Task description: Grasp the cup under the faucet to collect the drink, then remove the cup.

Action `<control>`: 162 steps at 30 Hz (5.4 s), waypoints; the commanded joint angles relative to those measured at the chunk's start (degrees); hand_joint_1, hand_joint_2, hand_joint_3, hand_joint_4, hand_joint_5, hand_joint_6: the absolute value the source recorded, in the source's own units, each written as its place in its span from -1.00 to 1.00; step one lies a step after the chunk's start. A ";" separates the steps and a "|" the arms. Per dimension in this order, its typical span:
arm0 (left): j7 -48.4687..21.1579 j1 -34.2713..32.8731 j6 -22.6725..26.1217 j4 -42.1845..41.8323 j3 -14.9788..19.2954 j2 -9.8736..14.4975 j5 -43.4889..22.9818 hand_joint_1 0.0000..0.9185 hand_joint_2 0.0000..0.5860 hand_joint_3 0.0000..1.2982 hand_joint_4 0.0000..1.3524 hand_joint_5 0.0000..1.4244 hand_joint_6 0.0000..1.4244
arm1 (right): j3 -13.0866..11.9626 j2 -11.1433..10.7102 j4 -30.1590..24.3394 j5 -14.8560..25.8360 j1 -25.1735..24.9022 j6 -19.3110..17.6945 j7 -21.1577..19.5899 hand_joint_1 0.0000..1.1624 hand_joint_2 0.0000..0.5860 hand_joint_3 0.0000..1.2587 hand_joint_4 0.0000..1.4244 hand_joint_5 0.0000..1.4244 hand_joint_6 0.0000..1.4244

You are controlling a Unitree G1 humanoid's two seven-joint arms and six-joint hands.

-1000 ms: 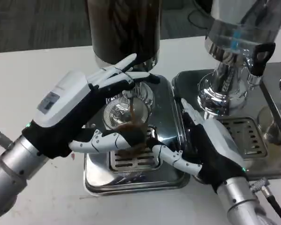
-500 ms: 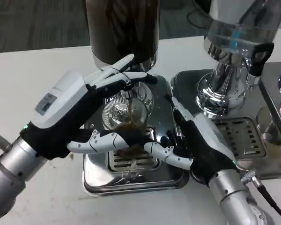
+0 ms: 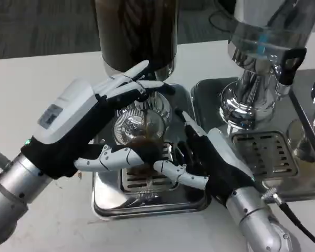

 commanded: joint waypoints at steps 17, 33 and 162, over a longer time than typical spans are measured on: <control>3.57 6.93 2.08 -0.93 6.30 -0.26 1.04 -1.00 -0.43 -0.58 -1.00 -0.82 -1.00 | -0.71 0.78 2.77 1.53 -1.78 -1.40 -0.12 -0.30 -0.41 -1.00 -1.00 -1.00 -1.00; 15.56 20.81 3.93 1.21 17.64 -9.04 -0.65 -1.00 -0.38 -0.64 -1.00 -0.89 -1.00 | -0.56 2.01 3.65 1.50 -2.36 -2.41 -1.26 -0.27 -0.41 -1.00 -1.00 -1.00 -1.00; 13.62 24.40 10.39 6.44 14.73 -11.45 -2.33 -1.00 -0.17 -0.35 -0.90 -0.73 -0.97 | -2.25 11.32 23.73 6.10 -3.86 -24.97 -19.49 0.73 -0.44 -0.36 -0.20 0.22 0.85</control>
